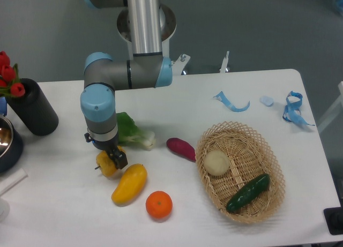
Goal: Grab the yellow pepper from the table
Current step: 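Lower the gripper onto the yellow bell pepper and close on it, then lift the held pepper and carry it toward the wicker basket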
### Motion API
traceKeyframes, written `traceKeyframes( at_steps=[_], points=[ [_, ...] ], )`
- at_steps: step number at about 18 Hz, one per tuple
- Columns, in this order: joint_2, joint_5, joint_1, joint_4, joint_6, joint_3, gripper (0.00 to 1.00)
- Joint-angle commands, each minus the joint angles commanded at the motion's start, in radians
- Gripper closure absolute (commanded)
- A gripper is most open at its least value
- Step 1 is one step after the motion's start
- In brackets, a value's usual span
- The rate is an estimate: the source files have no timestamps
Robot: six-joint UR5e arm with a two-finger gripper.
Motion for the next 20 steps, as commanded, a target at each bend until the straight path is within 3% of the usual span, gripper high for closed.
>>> traceKeyframes(
  at_steps=[4,8,13,18,20],
  points=[
    [0.006,-0.002,0.003,0.000,0.000,0.008,0.64],
    [0.014,-0.002,0.011,-0.002,0.002,0.018,0.66],
    [0.099,-0.002,0.026,-0.003,-0.008,0.025,0.66],
    [0.216,-0.011,0.129,-0.003,-0.132,0.067,0.66],
    [0.236,-0.012,0.176,-0.003,-0.175,0.098,0.66]
  ],
)
